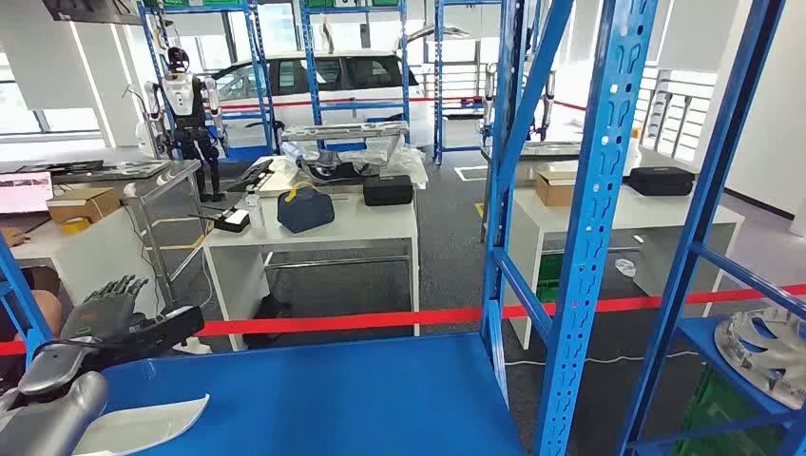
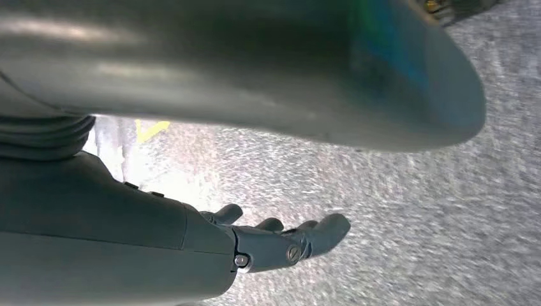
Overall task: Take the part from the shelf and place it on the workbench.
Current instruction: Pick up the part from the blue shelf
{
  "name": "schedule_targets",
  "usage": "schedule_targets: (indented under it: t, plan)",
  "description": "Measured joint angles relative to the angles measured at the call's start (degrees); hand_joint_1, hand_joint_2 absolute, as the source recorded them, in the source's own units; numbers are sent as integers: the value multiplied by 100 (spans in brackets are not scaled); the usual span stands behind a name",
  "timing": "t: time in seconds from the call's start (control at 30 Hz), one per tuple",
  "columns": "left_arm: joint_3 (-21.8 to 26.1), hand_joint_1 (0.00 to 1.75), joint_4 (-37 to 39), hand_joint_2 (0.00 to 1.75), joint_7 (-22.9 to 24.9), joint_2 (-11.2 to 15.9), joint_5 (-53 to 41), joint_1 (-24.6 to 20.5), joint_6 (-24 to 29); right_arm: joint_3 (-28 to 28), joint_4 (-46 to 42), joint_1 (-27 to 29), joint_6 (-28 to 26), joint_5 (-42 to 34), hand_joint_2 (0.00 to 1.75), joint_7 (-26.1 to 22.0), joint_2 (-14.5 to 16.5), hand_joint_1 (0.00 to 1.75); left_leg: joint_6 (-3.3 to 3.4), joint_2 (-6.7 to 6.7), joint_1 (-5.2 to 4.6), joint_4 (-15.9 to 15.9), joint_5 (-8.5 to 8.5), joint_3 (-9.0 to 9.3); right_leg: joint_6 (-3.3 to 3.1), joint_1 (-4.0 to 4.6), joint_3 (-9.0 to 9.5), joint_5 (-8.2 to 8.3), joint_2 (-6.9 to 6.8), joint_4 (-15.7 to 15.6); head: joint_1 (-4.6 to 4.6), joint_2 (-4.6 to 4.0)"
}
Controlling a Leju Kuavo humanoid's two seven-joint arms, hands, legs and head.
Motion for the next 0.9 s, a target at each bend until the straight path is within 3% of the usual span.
schedule_targets:
  t: [0.1, 0.13, 0.17, 0.23, 0.3, 0.33, 0.37, 0.47, 0.53, 0.63, 0.77, 0.9]
  plan:
    - [287, 0, 9, 175, -250, 6, 529, 73, -531, -1, 1, 2, 13, 6, 0, 11, 1, 0, -33, 16, 31, 342, -341, -329, -1, -6, 43, -57, 12, 0, -3, 0]
    - [433, 0, 11, 175, -382, 7, 750, 110, -720, -2, 1, 6, 17, 7, 0, 17, 1, 0, -41, 25, 44, 304, -333, -388, 6, -9, 67, -85, 14, 3, -3, 0]
    - [578, 0, 9, 175, -506, 10, 934, 139, -858, -4, 2, 9, 19, 6, 0, 24, 3, 0, -48, 32, 54, 104, -191, -358, 17, -13, 92, -111, 15, 8, -3, 0]
    - [821, 0, -3, 175, -671, 23, 1153, 161, -1013, -9, 2, 7, 20, 4, 87, 31, 4, 0, -59, 46, 76, -691, 306, -79, 61, -21, 133, -162, 15, 28, -4, 0]
    - [981, 0, -14, 175, -731, 34, 1221, 163, -1084, -22, 1, 3, 19, 1, 175, 31, -3, 0, -9, 57, 69, -1245, 490, 144, 126, -14, 145, -204, 18, 42, -3, 0]
    - [1044, 0, -17, 175, -752, 36, 1253, 173, -1125, -33, 0, 4, 18, -2, 175, 29, -9, 0, 26, 56, 69, -1323, 525, 175, 147, 4, 142, -227, 15, 49, -1, 0]
    - [1102, 0, -18, 175, -774, 35, 1293, 185, -1180, -46, 0, 7, 17, -4, 175, 25, -15, 0, 55, 51, 67, -1323, 533, 186, 113, 16, 138, -238, 12, 47, 2, 0]
    - [1266, 0, -19, 175, -839, 40, 1426, 220, -1408, -84, 1, 14, 16, -8, 175, 5, -22, 0, 95, 22, 68, -1332, 626, 192, -73, 45, 150, -225, -2, 26, 17, 0]
    - [1335, 0, -20, 175, -868, 52, 1465, 234, -1534, -92, 1, 12, 18, -8, 175, 2, -22, 0, 131, 4, 60, -1332, 620, 189, -86, 48, 169, -221, -11, -6, 22, 0]
    - [1356, 0, -19, 175, -898, 88, 1364, 283, -1615, -98, 0, 5, 14, -5, 175, -2, -23, 0, 164, -3, 54, -1331, 606, 190, -31, 42, 202, -225, -16, -52, 23, 0]
    - [1331, 0, -14, 175, -881, 155, 1067, 351, -1752, -114, 0, 3, 11, 32, 175, -4, -22, 0, 186, 1, 37, -1326, 594, 190, 193, 12, 219, -205, -15, -87, 23, 0]
    - [1220, 0, -11, 175, -810, 210, 814, 390, -1840, -127, 0, -3, 12, 61, 175, -1, -22, 0, 189, 0, 31, -1324, 590, 190, 252, 3, 219, -211, -16, -89, 23, 0]
